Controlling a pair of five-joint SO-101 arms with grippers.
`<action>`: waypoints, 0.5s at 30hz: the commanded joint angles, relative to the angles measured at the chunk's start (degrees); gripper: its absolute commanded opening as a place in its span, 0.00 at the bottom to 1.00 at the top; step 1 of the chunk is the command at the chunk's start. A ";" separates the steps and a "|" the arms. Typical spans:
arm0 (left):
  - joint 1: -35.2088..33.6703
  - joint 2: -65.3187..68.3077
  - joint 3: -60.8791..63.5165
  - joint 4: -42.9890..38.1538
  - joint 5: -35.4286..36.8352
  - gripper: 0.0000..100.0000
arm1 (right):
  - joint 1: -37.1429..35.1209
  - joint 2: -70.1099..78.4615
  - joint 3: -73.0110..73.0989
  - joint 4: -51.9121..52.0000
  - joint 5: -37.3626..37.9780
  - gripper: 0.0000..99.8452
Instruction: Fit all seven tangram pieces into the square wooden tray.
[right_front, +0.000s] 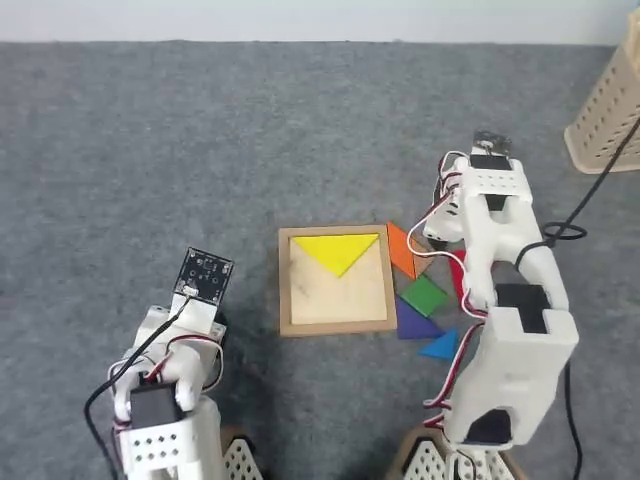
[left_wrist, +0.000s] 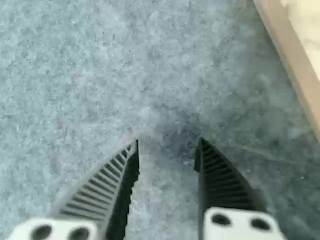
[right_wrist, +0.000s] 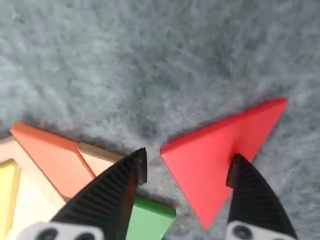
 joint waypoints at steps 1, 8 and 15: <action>0.00 -0.62 -0.40 0.18 0.35 0.18 | 2.42 3.03 0.18 1.36 0.00 0.25; 0.00 -0.62 -0.40 0.18 0.35 0.18 | 2.42 2.68 1.58 1.54 0.00 0.22; 0.00 -0.62 -0.40 0.18 0.35 0.18 | 3.47 2.68 1.76 2.86 0.09 0.22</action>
